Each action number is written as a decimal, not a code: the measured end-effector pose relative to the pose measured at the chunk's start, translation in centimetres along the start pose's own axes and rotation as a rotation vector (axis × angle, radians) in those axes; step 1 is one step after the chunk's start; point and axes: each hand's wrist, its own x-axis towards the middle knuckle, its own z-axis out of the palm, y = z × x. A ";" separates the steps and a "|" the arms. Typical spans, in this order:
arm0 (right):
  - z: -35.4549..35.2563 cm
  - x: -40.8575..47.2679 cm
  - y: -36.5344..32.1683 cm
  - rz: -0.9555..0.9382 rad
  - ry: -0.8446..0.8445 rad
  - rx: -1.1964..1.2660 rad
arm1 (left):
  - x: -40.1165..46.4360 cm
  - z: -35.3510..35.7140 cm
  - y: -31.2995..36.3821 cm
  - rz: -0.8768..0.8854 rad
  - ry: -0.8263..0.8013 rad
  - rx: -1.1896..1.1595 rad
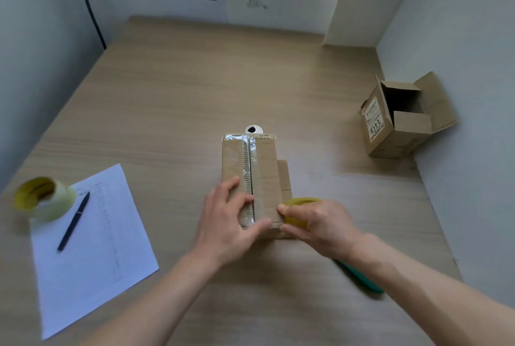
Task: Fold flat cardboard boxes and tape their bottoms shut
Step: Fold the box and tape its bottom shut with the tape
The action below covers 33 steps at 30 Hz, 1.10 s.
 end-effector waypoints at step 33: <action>-0.2 -2.6 2.8 0.308 -0.407 0.445 | 5.5 -0.9 0.9 0.584 -0.500 0.591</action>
